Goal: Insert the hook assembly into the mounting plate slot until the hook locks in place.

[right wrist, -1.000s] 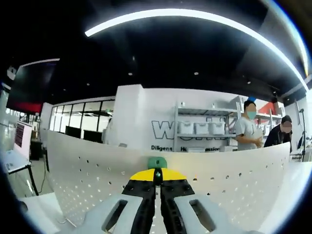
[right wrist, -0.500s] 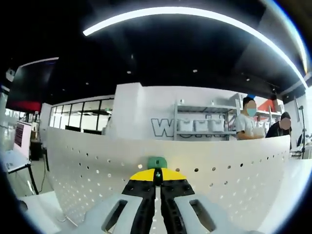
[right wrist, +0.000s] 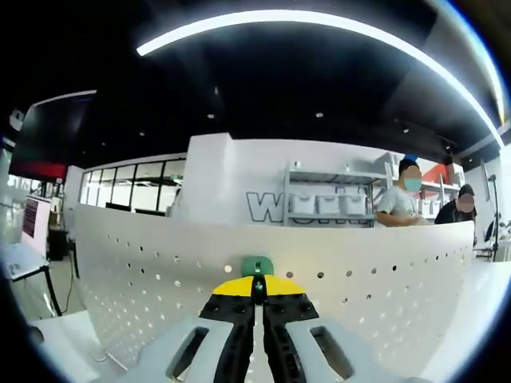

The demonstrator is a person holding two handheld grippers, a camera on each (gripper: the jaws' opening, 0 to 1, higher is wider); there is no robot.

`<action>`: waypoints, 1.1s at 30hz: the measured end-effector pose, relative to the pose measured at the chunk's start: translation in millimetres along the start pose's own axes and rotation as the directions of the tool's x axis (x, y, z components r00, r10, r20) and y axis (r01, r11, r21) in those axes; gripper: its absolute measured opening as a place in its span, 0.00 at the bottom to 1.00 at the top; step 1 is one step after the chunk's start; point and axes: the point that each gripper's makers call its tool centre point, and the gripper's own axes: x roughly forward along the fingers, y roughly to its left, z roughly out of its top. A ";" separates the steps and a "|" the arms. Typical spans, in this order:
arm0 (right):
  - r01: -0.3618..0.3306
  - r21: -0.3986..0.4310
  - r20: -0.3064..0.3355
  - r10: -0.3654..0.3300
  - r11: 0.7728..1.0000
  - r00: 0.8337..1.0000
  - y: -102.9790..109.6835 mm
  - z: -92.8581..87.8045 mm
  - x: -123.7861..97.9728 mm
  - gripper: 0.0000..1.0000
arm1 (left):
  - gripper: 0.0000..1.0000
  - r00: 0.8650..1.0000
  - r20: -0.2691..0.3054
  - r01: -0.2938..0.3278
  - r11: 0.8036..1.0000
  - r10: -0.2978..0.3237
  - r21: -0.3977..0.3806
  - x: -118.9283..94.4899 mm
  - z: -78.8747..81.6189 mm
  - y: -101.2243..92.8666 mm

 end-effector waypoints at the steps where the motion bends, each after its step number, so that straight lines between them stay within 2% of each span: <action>1: 0.000 0.000 -0.003 0.000 1.000 1.000 -0.1 -1.3 -0.3 0.00 | 0.51 1.000 0.000 0.000 1.000 0.000 0.000 0.0 0.0 -0.1; 5: 0.002 0.021 -0.016 -0.002 1.000 1.000 -1.0 -7.2 0.2 0.00 | 0.50 1.000 -0.001 0.002 1.000 -0.002 0.004 -0.1 0.1 -0.4; 10: 0.002 0.010 -0.011 -0.002 1.000 1.000 -0.1 -5.7 1.6 0.00 | 0.50 1.000 0.002 -0.001 1.000 0.001 0.003 -1.0 1.3 1.0; 13: 0.004 0.043 -0.003 -0.003 0.999 1.000 -0.3 -7.5 1.5 0.00 | 0.50 1.000 0.002 -0.001 1.000 0.001 0.002 -1.1 1.5 1.2; 16: 0.005 0.040 0.007 -0.005 0.999 1.000 -0.1 -5.1 0.9 0.00 | 0.50 1.000 0.005 -0.003 1.000 0.003 0.003 -1.3 2.0 1.9; 30: 0.007 0.040 0.099 -0.011 0.999 0.995 -5.0 25.1 3.7 0.00 | 0.49 1.000 0.001 -0.006 1.000 0.006 0.002 1.1 0.7 2.7; 33: 0.003 0.051 0.103 -0.008 0.999 0.995 -4.1 24.2 4.7 0.00 | 0.49 1.000 0.002 -0.007 1.000 0.007 -0.001 1.4 0.5 2.9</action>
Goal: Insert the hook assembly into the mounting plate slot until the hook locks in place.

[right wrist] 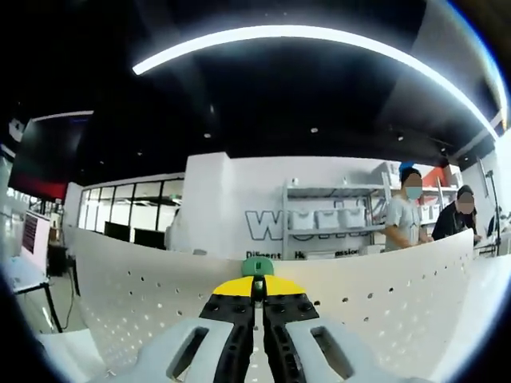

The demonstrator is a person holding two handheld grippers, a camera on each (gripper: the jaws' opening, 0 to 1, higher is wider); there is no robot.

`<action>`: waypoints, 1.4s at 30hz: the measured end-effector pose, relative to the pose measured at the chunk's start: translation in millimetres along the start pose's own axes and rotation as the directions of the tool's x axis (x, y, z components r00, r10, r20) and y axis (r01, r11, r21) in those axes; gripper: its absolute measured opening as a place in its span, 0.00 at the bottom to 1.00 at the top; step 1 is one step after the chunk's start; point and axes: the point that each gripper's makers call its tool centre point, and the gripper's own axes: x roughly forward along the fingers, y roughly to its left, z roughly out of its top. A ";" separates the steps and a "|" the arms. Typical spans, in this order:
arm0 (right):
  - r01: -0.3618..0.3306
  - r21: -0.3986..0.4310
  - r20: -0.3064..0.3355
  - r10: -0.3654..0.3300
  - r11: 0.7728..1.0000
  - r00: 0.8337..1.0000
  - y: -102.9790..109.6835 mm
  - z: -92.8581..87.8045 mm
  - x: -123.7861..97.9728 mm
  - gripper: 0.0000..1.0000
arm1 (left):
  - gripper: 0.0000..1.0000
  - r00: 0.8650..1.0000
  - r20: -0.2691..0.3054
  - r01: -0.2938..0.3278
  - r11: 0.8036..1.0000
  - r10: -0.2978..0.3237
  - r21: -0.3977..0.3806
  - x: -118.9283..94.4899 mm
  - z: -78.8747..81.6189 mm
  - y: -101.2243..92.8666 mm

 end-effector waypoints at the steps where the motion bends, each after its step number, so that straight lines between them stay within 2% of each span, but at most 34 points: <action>1: 0.006 -0.019 -0.014 -0.006 1.000 1.000 -0.9 -4.8 0.2 0.00 | 0.49 1.000 0.000 0.000 1.000 0.000 -0.002 0.2 -0.1 0.2; 7: -0.001 -0.004 -0.015 0.000 1.000 1.000 0.6 -6.1 -3.4 0.00 | 0.48 1.000 0.003 -0.004 1.000 0.004 -0.001 -0.1 0.7 0.9; 15: 0.002 -0.042 -0.026 -0.003 0.999 1.000 2.0 -6.1 -6.1 0.00 | 0.48 1.000 0.001 -0.011 1.000 0.011 -0.003 -1.3 -1.2 2.8; 18: 0.006 -0.041 -0.012 -0.006 0.999 1.000 -0.8 -1.3 -11.1 0.00 | 0.48 1.000 0.000 -0.011 1.000 0.011 0.001 -1.1 -1.7 2.5; 24: -0.012 -0.052 -0.059 0.008 0.999 0.998 1.1 -16.3 -7.9 0.00 | 0.49 1.000 -0.005 -0.006 1.000 0.006 0.001 0.2 -2.8 1.4; 42: -0.006 -0.040 -0.089 0.002 0.999 0.996 1.7 -28.6 -6.9 0.00 | 0.49 1.000 -0.001 -0.013 1.000 0.013 0.003 -1.7 -0.5 3.5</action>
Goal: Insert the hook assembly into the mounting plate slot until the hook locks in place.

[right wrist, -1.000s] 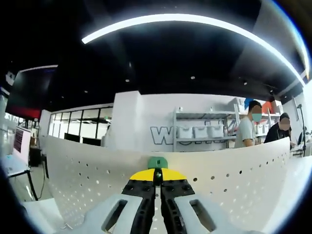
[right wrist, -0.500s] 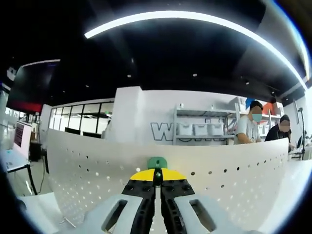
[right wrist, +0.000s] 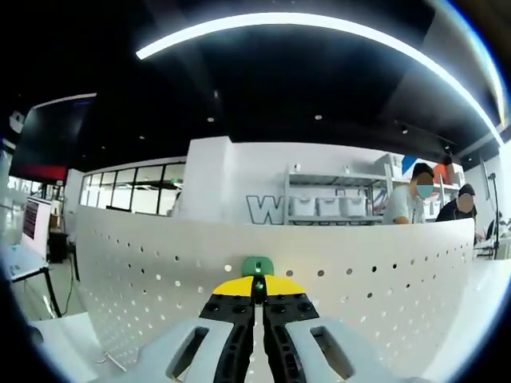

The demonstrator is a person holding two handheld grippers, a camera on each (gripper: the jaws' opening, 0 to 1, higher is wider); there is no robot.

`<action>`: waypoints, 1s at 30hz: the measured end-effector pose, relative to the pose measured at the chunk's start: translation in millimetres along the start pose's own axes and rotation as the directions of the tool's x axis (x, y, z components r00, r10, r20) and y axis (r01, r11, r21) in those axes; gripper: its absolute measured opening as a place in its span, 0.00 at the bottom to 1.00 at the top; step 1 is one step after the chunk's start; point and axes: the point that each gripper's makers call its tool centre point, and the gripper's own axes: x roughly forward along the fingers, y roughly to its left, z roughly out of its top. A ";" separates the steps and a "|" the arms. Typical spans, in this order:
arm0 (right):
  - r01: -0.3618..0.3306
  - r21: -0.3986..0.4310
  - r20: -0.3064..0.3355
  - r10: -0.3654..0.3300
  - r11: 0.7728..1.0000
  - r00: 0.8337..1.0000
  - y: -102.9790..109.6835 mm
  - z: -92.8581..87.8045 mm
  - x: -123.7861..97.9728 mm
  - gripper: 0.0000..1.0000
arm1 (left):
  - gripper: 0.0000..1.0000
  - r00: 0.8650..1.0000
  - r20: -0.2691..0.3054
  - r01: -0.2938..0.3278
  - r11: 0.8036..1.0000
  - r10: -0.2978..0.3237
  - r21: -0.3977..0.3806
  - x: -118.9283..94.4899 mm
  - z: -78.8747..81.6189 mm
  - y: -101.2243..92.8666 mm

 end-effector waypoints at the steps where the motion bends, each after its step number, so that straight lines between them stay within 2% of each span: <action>1: 0.002 0.013 0.001 -0.002 1.000 1.000 -0.4 -1.4 0.0 0.00 | 0.49 1.000 0.001 0.001 1.000 -0.001 0.001 0.3 0.2 -0.5; 6: 0.012 -0.006 0.001 -0.012 1.000 1.000 0.5 -1.4 0.8 0.00 | 0.49 1.000 0.003 0.000 1.000 0.000 0.004 -0.2 1.0 -0.5; 11: 0.013 0.025 0.009 -0.014 1.000 1.000 1.6 -2.5 -2.2 0.00 | 0.48 1.000 0.006 -0.010 1.000 0.010 -0.003 -2.3 0.5 4.0; 14: 0.013 0.026 0.027 -0.013 1.000 1.000 2.5 4.1 -6.6 0.00 | 0.48 1.000 0.005 -0.011 1.000 0.011 -0.004 -2.0 0.0 4.2; 16: 0.009 0.050 0.044 -0.012 0.999 0.999 2.3 14.8 -12.8 0.00 | 0.48 1.000 0.004 -0.007 1.000 0.007 -0.003 -1.0 -0.1 3.0; 18: -0.030 0.136 0.057 0.023 0.990 0.998 10.5 23.3 -21.8 0.00 | 0.46 1.000 0.006 -0.004 1.000 0.004 -0.002 0.0 1.4 2.1; 19: -0.093 0.185 0.032 0.088 0.978 0.996 24.8 22.0 -28.9 0.00 | 0.46 1.000 0.012 0.000 1.000 0.000 -0.001 1.4 4.1 1.2; 20: -0.132 0.189 0.020 0.131 0.973 0.991 33.1 20.5 -34.8 0.00 | 0.45 1.000 0.016 -0.001 1.000 0.001 0.002 2.6 6.1 1.4; 21: -0.160 0.203 -0.008 0.165 0.966 0.986 40.6 15.2 -41.2 0.00 | 0.46 1.000 0.018 -0.004 1.000 0.004 0.006 5.2 8.8 2.4; 22: -0.214 0.290 -0.063 0.241 0.933 0.968 57.4 2.7 -53.2 0.00 | 0.46 1.000 0.017 -0.005 1.000 0.005 0.007 7.0 10.1 3.4; 23: -0.211 0.305 -0.071 0.243 0.929 0.967 60.3 -2.1 -60.9 0.00 | 0.45 1.000 0.015 -0.006 1.000 0.006 0.009 9.7 11.8 4.2; 24: -0.231 0.332 -0.110 0.280 0.915 0.954 69.9 -13.0 -72.6 0.00 | 0.44 1.000 0.014 -0.007 1.000 0.007 0.009 11.1 12.7 4.5; 25: -0.252 0.329 -0.127 0.308 0.910 0.943 76.9 -18.9 -80.8 0.00 | 0.43 1.000 0.013 -0.008 1.000 0.008 0.011 14.0 13.8 4.6; 26: -0.256 0.283 -0.141 0.304 0.924 0.942 80.1 -25.5 -91.2 0.00 | 0.42 1.000 0.012 -0.008 1.000 0.008 0.011 14.9 14.0 4.5; 27: -0.264 0.292 -0.168 0.321 0.919 0.932 85.4 -33.4 -98.5 0.00 | 0.42 1.000 0.010 -0.006 1.000 0.006 0.013 17.2 14.2 3.5; 28: -0.249 0.318 -0.176 0.315 0.915 0.933 88.2 -38.9 -107.6 0.00 | 0.42 1.000 0.009 -0.005 1.000 0.005 0.014 18.7 14.0 2.4; 30: -0.262 0.314 -0.204 0.334 0.913 0.920 95.9 -47.5 -121.8 0.00 | 0.41 1.000 0.004 0.003 1.000 -0.003 0.014 21.4 12.9 -1.4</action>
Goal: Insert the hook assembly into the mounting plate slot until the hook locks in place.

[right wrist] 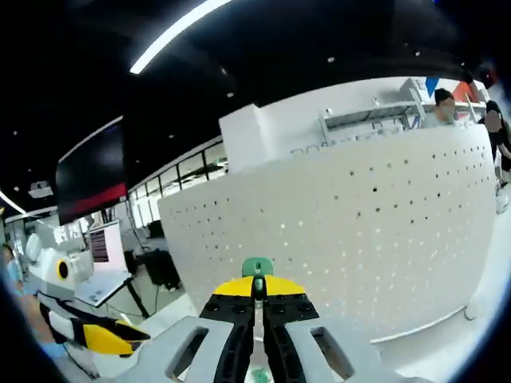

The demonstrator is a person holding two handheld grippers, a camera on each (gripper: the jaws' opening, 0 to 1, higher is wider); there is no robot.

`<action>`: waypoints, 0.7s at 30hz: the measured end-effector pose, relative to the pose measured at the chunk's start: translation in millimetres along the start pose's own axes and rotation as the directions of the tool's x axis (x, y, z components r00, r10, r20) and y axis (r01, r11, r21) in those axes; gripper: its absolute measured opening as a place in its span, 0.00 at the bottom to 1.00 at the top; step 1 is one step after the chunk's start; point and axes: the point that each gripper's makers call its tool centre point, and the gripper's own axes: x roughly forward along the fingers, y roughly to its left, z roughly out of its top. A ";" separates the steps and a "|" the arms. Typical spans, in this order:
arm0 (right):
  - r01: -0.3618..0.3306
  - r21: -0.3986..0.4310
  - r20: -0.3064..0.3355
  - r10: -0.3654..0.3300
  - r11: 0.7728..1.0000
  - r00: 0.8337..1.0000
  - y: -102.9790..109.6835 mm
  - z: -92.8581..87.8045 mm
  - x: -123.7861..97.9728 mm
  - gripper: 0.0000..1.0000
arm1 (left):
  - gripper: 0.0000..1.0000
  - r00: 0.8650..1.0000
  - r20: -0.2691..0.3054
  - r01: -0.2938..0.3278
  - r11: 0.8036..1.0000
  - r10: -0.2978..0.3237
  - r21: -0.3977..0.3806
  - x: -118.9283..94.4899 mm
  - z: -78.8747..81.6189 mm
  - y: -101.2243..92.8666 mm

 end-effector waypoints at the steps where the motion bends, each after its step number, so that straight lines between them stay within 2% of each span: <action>1: 0.002 -0.008 -0.001 -0.002 1.000 1.000 2.8 -2.8 -3.7 0.00 | 0.41 1.000 -0.002 0.001 1.000 -0.001 0.001 0.7 -0.8 -1.3; 5: -0.003 -0.001 -0.017 0.003 1.000 1.000 14.5 -12.3 -15.8 0.00 | 0.40 1.000 -0.017 0.006 1.000 -0.006 0.007 2.7 -6.6 -5.4; 9: -0.036 -0.010 -0.037 0.035 0.999 0.999 33.6 -19.7 -23.0 0.00 | 0.39 1.000 -0.027 0.011 1.000 -0.011 0.006 4.2 -10.1 -10.1; 21: -0.134 0.016 -0.074 0.134 0.991 0.988 75.3 -29.6 -33.7 0.00 | 0.36 0.999 -0.025 0.035 0.999 -0.034 0.026 3.5 -8.0 -21.2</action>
